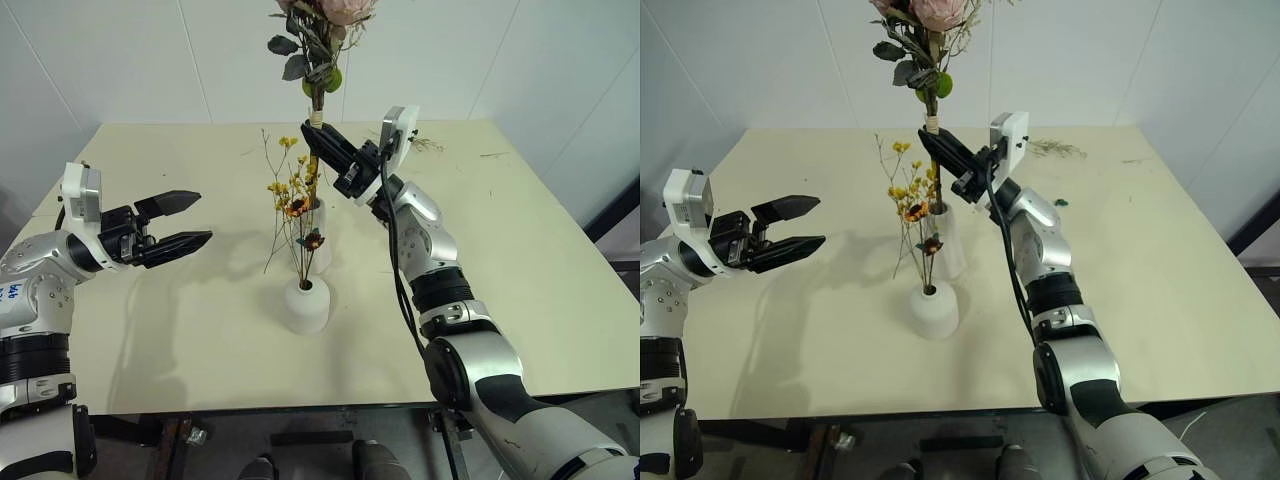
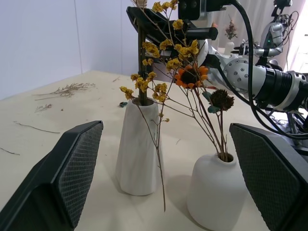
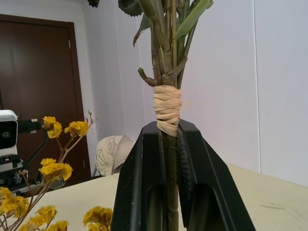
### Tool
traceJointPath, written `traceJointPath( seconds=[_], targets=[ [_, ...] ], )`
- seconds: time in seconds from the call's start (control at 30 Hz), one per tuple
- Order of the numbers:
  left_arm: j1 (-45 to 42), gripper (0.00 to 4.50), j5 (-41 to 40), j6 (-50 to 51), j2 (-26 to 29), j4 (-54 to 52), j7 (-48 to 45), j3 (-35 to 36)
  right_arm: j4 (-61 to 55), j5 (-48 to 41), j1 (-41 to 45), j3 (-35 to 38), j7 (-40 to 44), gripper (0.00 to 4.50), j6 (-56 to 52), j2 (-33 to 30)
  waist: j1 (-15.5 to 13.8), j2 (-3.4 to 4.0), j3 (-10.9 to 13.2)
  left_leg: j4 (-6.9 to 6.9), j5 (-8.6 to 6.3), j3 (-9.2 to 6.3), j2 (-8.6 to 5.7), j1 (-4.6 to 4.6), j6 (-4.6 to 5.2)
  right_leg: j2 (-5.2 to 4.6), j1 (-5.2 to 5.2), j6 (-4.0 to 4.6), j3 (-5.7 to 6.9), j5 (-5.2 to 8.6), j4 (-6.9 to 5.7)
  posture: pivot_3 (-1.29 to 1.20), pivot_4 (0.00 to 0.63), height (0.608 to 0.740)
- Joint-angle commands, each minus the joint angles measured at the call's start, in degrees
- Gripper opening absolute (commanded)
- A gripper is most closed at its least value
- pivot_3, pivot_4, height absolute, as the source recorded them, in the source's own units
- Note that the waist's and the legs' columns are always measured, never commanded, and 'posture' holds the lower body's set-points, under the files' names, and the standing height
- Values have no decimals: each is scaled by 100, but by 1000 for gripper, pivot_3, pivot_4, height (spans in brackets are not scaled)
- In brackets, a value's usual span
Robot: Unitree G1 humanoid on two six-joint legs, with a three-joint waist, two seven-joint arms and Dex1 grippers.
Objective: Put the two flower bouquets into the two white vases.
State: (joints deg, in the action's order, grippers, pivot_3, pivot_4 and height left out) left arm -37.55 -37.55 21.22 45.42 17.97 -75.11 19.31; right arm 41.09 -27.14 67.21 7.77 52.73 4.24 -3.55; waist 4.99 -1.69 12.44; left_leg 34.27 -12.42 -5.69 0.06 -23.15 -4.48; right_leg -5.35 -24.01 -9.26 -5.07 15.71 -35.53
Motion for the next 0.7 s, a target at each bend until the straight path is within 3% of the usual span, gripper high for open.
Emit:
traceJointPath(
  seconds=[0.03,0.6,0.63,0.7],
  targets=[
    [29,4500,-172,-13,1,-252,25,170,-76,37,69,-12,101,8,149,81,0,0,0,0,0,0,0,0,0,0,0,0,0,0,0,0,150,740],
    [-41,4500,-151,-81,-56,-186,24,130,-540,301,-481,-278,151,8,-3,99,2,0,0,0,2,0,0,1,-3,0,0,0,0,0,-3,0,150,740],
    [-51,4500,-148,-86,-59,-175,24,126,-563,302,-479,-272,149,722,-22,82,0,0,0,0,2,0,0,1,-3,0,0,0,0,0,-3,0,150,740],
    [-70,4500,-139,-99,-65,-154,24,117,-580,318,-462,-257,136,1265,-5,52,-1,0,0,0,2,0,0,1,-3,0,0,0,0,0,-2,0,150,740]
  ],
)
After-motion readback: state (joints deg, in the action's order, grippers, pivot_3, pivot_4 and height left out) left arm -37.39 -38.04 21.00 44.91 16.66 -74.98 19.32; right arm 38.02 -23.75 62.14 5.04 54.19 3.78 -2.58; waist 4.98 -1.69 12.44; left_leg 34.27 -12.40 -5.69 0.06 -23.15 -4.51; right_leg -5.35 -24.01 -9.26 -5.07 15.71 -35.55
